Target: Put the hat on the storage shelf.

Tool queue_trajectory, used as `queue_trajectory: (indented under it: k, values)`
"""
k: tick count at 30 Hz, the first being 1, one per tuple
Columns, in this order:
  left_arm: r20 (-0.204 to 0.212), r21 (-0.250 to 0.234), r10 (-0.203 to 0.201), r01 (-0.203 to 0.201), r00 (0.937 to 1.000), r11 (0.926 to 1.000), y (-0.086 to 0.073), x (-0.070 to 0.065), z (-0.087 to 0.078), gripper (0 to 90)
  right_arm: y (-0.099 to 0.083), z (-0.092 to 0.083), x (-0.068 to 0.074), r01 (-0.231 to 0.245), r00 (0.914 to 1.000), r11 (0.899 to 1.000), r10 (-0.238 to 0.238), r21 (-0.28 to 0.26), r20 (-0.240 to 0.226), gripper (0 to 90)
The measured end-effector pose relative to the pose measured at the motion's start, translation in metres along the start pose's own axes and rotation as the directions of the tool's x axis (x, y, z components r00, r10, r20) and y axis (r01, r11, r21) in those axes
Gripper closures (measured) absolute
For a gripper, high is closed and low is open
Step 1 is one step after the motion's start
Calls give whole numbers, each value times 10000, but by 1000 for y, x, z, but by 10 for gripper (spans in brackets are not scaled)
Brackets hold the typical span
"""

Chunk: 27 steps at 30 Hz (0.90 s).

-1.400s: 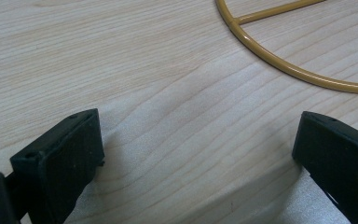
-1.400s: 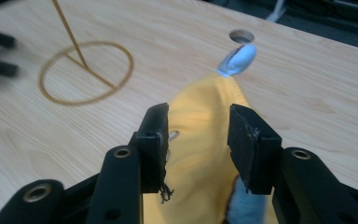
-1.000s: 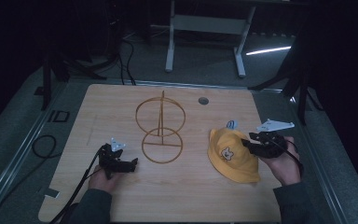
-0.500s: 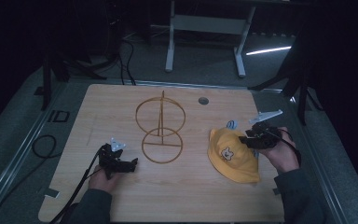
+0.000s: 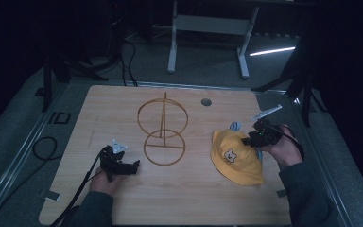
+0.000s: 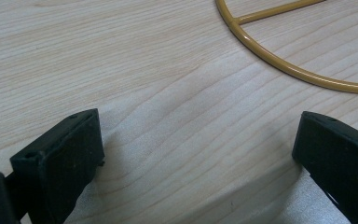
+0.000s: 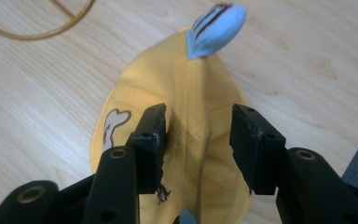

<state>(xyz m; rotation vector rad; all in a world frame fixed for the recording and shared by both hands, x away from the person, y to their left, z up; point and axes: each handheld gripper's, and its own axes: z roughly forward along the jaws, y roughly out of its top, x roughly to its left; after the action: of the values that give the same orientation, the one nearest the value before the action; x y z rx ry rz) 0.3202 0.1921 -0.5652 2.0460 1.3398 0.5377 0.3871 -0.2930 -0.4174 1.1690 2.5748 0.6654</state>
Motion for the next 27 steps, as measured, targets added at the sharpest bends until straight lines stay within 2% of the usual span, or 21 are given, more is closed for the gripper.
queue_trajectory:
  k: [4, 7, 11, 13, 14, 15, 22, 27]
  values:
    - [3, 0, -17, 17, 10000, 10000, 0, 0, 0, 19, 1, 6, -2, -173, 9998, 9989, 177, 444, -102, 545]
    - [3, 0, -18, 18, 10000, 10000, 0, 0, 0, 19, 2, 9, -3, -295, 9991, 9971, 314, 700, -271, 573]
    - [3, -1, -20, 20, 10000, 10000, 0, 0, 0, 19, 2, 11, -2, -307, 9980, 9967, 347, 752, -534, 686]
    - [4, 0, -17, 17, 10000, 10000, 0, 0, 0, 19, 2, 12, 0, -134, 9987, 9968, 173, 792, -488, 744]
    - [4, 0, -17, 17, 10000, 10000, 0, 0, 0, 19, 2, 12, 0, -134, 9987, 9968, 173, 792, -488, 744]
    - [5, 2, -19, 19, 10000, 10000, 0, 0, 0, 19, 2, 11, 4, 288, 9994, 9964, -274, 793, -192, 778]
    - [-1, 5, 2, -2, 10000, 10000, 0, 0, 0, 19, 2, 6, 9, 882, 9961, 9931, -883, 774, -18, 787]
    - [1, 6, 3, -3, 10000, 10000, 0, 0, 0, 19, 1, 2, 12, 1098, 9939, 9921, -1102, 600, 47, 789]
